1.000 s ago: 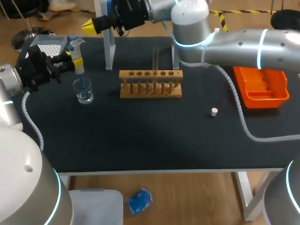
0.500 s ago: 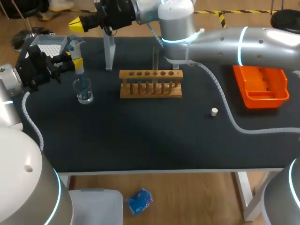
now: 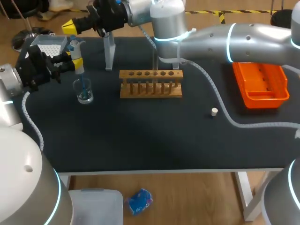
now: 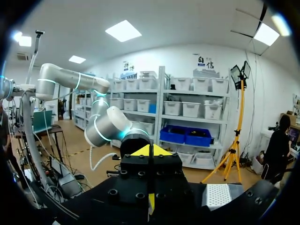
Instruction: Invert the test tube, pick up the pipette, mount the tip to pipette, aspirate from beaker and dispense into the tube, eject the tip, return the pipette, and cap with the stopper.
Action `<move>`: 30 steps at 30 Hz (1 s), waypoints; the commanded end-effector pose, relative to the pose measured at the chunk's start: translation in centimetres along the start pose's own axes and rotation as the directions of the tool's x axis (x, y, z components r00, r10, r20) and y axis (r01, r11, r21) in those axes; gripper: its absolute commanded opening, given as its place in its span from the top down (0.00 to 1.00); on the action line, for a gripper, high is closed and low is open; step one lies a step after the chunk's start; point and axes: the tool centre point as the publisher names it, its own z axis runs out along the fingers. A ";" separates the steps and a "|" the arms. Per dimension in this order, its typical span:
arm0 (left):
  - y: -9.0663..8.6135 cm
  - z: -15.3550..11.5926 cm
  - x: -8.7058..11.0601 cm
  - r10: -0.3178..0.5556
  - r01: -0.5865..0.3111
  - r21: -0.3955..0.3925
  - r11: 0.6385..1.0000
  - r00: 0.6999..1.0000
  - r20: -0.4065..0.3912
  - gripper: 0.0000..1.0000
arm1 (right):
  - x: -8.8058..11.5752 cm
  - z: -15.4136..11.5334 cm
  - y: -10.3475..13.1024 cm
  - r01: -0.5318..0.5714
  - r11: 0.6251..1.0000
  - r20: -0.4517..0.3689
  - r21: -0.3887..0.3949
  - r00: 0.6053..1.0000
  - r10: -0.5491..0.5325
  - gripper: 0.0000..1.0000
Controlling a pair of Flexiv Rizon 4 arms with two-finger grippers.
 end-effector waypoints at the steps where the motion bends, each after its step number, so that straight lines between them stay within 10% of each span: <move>1: 0.0 0.1 0.1 0.002 -0.002 0.001 1.000 1.000 0.005 1.00 | -0.5 0.1 -0.3 -0.004 1.000 -0.027 -0.005 1.000 0.004 1.00; 30: 0.0 0.1 0.1 0.002 -0.002 0.001 1.000 1.000 0.005 1.00 | 0.2 0.2 -0.9 -0.023 0.999 -0.024 -0.027 0.999 0.023 1.00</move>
